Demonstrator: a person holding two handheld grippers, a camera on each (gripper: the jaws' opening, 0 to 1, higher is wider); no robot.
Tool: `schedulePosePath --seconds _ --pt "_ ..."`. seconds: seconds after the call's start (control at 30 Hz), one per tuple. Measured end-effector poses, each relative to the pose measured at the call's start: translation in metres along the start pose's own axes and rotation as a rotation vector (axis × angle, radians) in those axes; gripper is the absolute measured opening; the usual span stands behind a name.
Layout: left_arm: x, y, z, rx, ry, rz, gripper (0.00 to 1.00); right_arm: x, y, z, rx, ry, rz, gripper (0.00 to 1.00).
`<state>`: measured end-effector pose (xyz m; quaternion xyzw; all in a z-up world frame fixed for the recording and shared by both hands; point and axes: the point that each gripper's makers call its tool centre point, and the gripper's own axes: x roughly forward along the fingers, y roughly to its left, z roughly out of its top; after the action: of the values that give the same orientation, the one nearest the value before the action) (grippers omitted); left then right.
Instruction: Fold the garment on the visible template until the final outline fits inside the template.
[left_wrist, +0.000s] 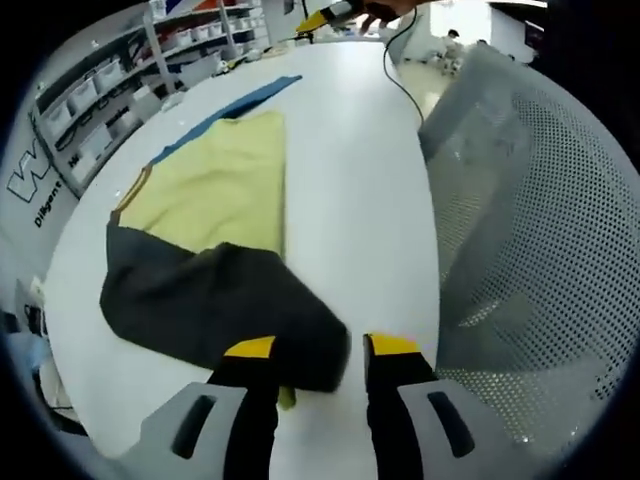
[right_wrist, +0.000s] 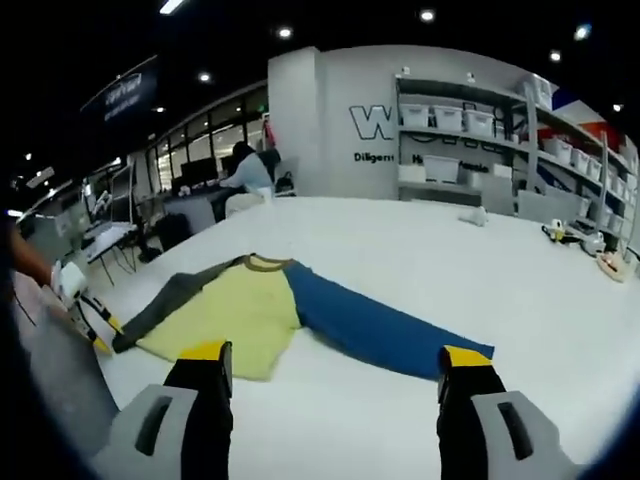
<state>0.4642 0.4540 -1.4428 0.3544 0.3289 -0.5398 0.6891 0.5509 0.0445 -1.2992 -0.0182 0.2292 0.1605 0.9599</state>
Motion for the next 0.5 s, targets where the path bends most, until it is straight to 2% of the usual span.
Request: schedulePosePath --seconds 0.03,0.07,0.2,0.33,0.37,0.4,0.47,0.5 --pt "0.0 0.001 -0.001 0.012 0.005 0.006 0.28 -0.002 0.007 -0.001 -0.02 0.007 0.019 0.83" --pt "0.0 0.002 0.002 0.046 -0.019 0.015 0.28 -0.003 0.011 -0.002 -0.03 0.013 0.028 0.83" --pt "-0.001 0.003 0.001 0.053 -0.023 0.025 0.19 -0.009 0.022 0.0 -0.044 0.011 0.039 0.82" --pt "-0.001 0.005 0.0 0.053 -0.022 0.03 0.07 -0.014 0.031 0.003 -0.046 0.0 0.047 0.83" --pt "-0.002 0.003 0.0 0.046 -0.02 0.016 0.01 -0.015 0.034 0.004 -0.047 -0.001 0.05 0.83" --pt "-0.002 0.001 -0.002 0.027 -0.008 0.006 0.01 -0.016 0.038 0.003 -0.05 -0.002 0.057 0.82" --pt "-0.003 0.005 0.001 0.02 -0.025 0.013 0.0 -0.017 0.043 -0.001 -0.08 0.014 0.069 0.83" --pt "-0.003 0.004 0.001 -0.022 -0.028 0.008 0.0 -0.018 0.043 -0.004 -0.094 0.024 0.069 0.83"
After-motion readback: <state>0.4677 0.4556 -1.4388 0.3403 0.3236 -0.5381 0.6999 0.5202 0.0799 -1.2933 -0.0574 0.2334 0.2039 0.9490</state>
